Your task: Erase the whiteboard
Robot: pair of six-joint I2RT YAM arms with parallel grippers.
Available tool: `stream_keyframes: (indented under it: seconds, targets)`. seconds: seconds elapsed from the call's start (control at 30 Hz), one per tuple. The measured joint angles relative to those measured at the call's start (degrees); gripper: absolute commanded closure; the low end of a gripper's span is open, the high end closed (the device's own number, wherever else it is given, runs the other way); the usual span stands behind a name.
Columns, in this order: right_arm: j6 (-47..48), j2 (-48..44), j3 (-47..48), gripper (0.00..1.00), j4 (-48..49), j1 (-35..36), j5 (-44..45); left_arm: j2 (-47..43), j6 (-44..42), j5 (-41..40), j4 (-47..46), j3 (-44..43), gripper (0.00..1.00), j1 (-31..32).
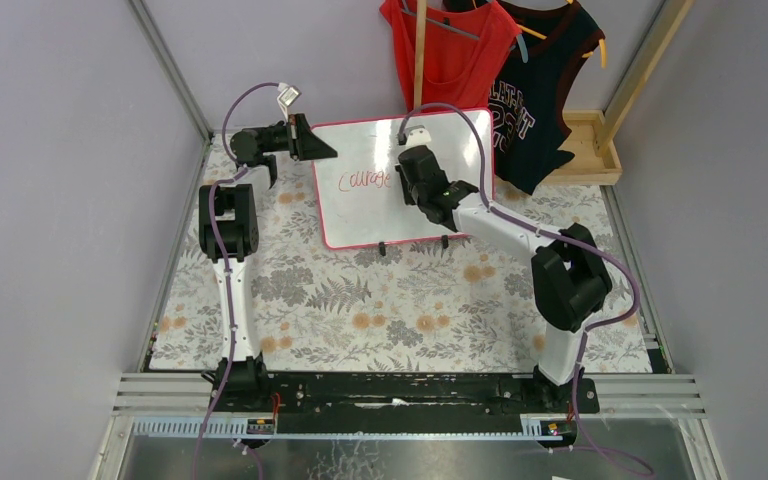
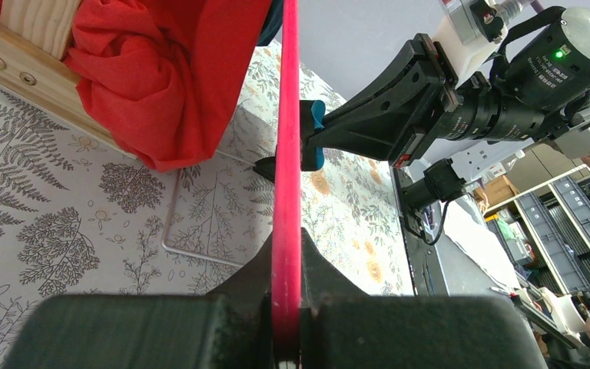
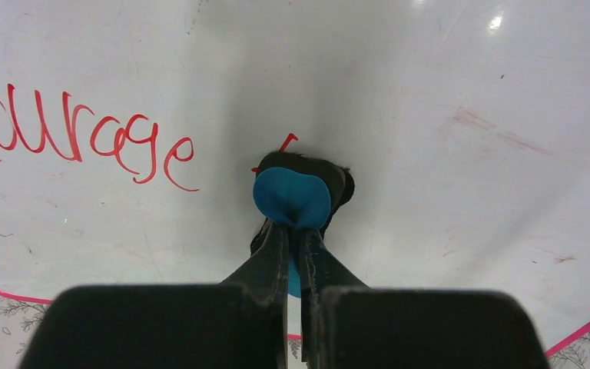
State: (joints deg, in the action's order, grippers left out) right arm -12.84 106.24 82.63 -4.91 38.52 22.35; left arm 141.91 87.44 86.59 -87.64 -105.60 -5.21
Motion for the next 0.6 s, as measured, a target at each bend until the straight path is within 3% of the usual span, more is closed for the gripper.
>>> stream_keyframes:
  seconds: [0.2,0.43,0.6]
  targets:
    - [0.37,-2.16,-2.64,1.00,0.02,-2.19,0.48,0.00,-0.15,-0.02,-0.02,0.00,1.00,0.31]
    - [0.87,-7.56,-6.16,1.00,-0.92,-11.45,1.70,-0.02,-0.42,-0.17,-0.04,0.00,1.00,0.55]
    - [0.76,-7.65,-5.62,1.00,-2.12,-12.00,1.86,-0.02,-0.50,-0.15,-0.07,0.02,1.00,0.55]
